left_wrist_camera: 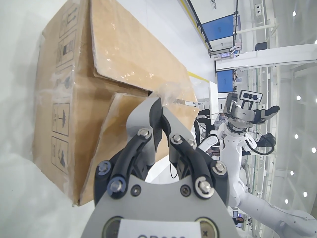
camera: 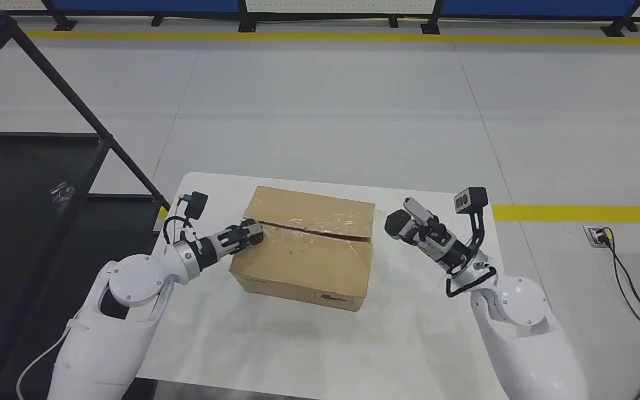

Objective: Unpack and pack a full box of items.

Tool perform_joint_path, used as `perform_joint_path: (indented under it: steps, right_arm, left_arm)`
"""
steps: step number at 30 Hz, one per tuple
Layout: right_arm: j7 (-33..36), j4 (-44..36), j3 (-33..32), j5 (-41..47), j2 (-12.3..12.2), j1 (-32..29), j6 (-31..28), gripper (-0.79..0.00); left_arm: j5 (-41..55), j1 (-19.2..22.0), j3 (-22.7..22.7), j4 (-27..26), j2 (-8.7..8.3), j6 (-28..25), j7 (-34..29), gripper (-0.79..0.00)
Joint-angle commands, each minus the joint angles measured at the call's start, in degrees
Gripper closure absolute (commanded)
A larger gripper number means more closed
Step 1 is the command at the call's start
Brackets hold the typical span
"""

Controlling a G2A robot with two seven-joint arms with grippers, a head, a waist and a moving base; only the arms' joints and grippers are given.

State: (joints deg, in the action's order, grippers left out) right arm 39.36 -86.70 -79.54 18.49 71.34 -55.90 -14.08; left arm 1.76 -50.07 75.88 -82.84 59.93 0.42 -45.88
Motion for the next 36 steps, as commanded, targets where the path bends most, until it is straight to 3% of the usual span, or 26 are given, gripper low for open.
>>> perform_joint_path:
  steps: [1,4,9,18,24,32,36]
  right_arm:
    - [-1.82,-0.1,-0.14,-3.57,-0.16,-0.18,1.05,-0.785]
    - [-5.67,-1.56,0.63,-14.8,-0.48,0.01,1.28,-0.785]
    - [-5.17,2.68,2.88,-31.08,-1.02,3.84,1.72,-0.785]
    - [-6.03,4.21,3.54,-32.32,-0.91,4.81,3.19,-0.785]
    - [-12.48,0.96,3.98,-41.57,-1.15,3.23,3.55,-0.785]
    - [-13.36,0.91,4.18,-42.02,-1.08,3.1,4.62,-0.785]
    - [-13.44,-1.0,4.86,-49.23,-1.59,2.33,-0.84,-0.785]
  left_arm:
    - [0.09,0.15,-0.08,0.07,0.01,-0.1,0.12,0.0]
    - [0.22,0.43,-0.19,0.1,0.01,-0.16,-0.06,0.0]
    - [0.35,0.66,-0.35,0.2,0.0,-0.38,-0.36,0.0]
    - [0.64,0.5,-0.6,0.12,-0.01,-0.36,0.02,0.0]
    - [0.62,0.61,-0.82,-0.02,-0.01,-0.21,0.05,0.0]
    - [0.82,0.6,-0.83,-0.18,-0.03,-0.15,0.4,0.0]
    - [0.76,0.59,-0.94,-0.3,-0.05,-0.17,0.27,0.0]
